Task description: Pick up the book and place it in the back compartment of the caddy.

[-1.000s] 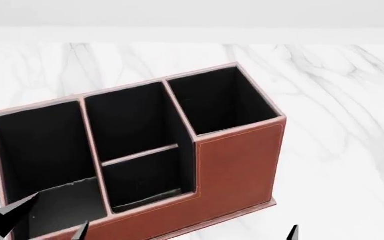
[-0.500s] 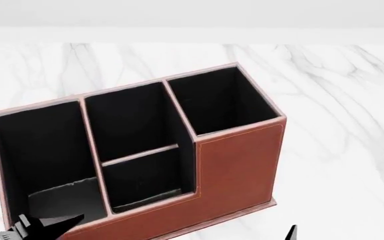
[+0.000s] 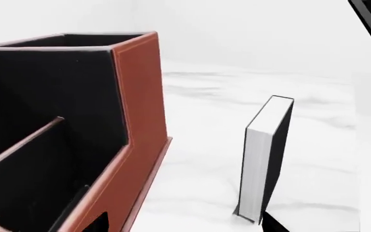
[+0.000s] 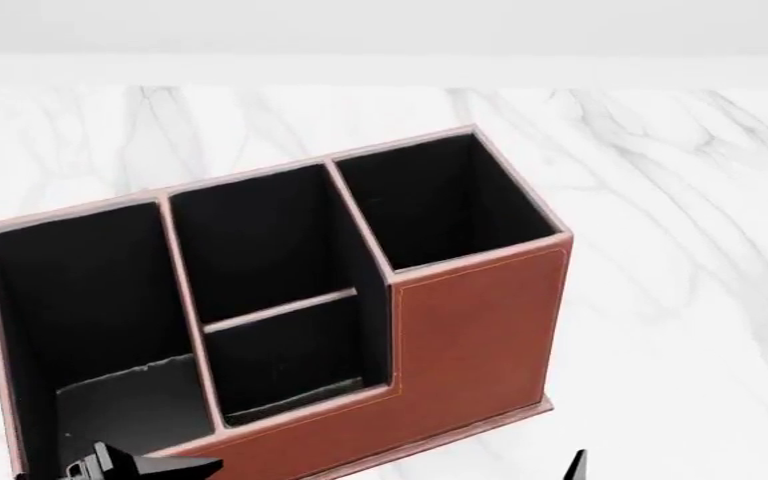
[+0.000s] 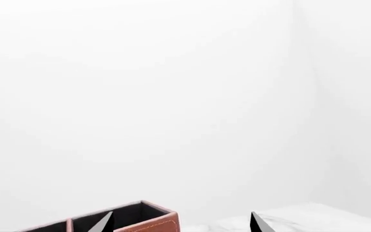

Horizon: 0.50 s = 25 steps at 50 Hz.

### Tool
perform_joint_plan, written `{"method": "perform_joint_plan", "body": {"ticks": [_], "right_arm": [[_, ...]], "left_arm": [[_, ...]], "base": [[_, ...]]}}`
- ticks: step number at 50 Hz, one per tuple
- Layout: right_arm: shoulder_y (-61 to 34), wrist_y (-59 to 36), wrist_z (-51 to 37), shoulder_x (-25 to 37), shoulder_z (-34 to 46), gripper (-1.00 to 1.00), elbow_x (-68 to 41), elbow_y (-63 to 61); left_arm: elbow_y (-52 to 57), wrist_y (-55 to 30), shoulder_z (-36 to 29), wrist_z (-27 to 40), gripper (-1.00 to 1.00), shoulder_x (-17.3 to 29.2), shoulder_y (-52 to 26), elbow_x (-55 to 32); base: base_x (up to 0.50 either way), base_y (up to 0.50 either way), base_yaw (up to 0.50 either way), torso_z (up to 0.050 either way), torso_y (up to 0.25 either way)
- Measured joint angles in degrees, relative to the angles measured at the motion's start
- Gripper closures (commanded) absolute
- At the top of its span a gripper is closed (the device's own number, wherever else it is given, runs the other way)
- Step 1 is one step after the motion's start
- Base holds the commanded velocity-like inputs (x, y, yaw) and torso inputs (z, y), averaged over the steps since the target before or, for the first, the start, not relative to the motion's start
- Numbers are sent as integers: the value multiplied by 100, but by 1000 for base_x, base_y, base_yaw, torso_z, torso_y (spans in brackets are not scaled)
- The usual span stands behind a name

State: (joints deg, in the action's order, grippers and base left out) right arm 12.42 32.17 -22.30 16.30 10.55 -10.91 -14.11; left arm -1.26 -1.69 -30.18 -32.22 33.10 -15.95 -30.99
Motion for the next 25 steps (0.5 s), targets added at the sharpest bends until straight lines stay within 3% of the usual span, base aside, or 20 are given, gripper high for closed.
{"method": "perform_joint_plan", "body": {"ticks": [25], "right_arm": [[-1,16,-33,42,48,-100,13,-3]], "left_arm": [[-404,-175,-405,-190,-100,-487,-616,322]], "base": [[0,0,0,0,0]]}}
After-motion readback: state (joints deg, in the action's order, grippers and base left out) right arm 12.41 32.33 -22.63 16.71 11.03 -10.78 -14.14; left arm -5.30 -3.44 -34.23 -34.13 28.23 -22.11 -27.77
